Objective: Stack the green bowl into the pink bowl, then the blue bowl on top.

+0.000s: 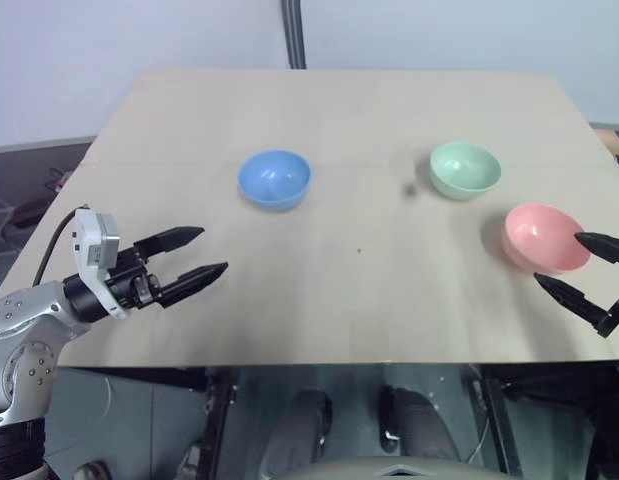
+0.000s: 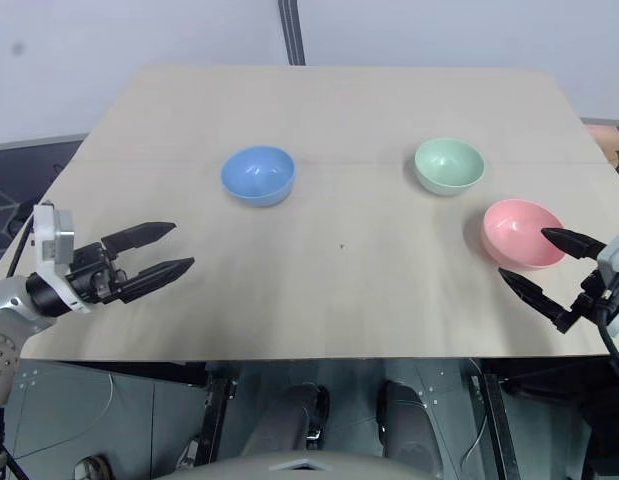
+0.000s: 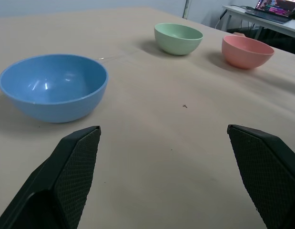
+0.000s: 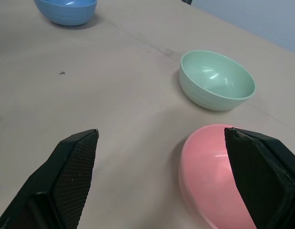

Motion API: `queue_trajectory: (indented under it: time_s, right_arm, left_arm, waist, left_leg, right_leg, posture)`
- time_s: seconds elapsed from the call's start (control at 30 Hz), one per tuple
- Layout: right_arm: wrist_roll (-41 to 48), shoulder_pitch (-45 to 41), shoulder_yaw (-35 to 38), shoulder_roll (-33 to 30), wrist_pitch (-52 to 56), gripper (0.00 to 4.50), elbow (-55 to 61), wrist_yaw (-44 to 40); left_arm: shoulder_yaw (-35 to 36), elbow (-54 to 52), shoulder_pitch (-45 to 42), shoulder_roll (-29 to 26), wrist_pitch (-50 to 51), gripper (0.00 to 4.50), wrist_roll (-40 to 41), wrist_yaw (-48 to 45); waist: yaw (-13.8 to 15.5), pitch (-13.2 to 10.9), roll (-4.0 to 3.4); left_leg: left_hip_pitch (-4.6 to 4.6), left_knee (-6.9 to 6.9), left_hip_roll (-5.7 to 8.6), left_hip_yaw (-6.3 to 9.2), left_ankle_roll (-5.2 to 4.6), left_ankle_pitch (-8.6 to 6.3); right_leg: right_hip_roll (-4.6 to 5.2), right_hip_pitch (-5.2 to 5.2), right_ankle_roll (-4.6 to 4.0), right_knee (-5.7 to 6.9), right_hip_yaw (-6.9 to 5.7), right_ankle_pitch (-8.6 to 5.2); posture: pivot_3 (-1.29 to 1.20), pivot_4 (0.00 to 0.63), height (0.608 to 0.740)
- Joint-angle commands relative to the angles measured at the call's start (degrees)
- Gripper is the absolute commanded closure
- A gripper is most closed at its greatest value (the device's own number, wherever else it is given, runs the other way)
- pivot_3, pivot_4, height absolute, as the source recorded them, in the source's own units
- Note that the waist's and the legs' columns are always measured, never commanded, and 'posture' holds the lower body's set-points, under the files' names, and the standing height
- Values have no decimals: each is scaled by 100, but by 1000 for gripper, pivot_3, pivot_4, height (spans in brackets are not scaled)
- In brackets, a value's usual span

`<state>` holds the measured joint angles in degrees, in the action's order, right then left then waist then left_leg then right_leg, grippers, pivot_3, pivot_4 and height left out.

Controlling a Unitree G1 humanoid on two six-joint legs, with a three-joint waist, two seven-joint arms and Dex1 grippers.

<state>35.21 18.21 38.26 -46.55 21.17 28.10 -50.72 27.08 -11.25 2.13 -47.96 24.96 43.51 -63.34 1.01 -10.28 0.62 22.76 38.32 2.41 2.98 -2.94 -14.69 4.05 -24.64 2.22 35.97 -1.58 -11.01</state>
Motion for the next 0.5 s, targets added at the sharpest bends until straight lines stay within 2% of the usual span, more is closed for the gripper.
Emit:
queue_trajectory:
  time_s: [0.03,0.13,0.3,0.5]
  right_arm:
    - [107,-440,-137,-24,85,53,26,206]
    - [-17,-1160,-892,168,288,53,94,748]
    - [-330,-1587,-1433,279,431,53,47,1125]
    - [-861,-2151,-2118,153,1425,53,-323,1873]
  left_arm:
    - [184,-301,-101,-22,12,2,134,110]
    - [89,-487,-221,154,121,2,269,365]
    - [-24,-691,-331,277,190,2,373,482]
    - [-356,-1021,-440,294,116,2,408,181]
  waist:
    - [-5,0,0]
    - [-39,-2,4]
    - [6,-1,2]
    - [-6,0,5]
  left_leg:
    - [0,0,0,0,0,0]
    - [-5,2,-12,-17,0,0]
    - [0,-1,-15,-14,1,0]
    - [5,1,-7,-25,0,0]
  right_leg:
    - [0,0,-1,0,0,0]
    - [-1,-1,-18,-7,2,17]
    - [-6,-7,-43,-6,-7,30]
    - [-2,-8,-44,-12,2,32]
  posture:
    - [0,150,740]
    - [0,150,740]
    - [0,150,740]
    - [0,150,740]
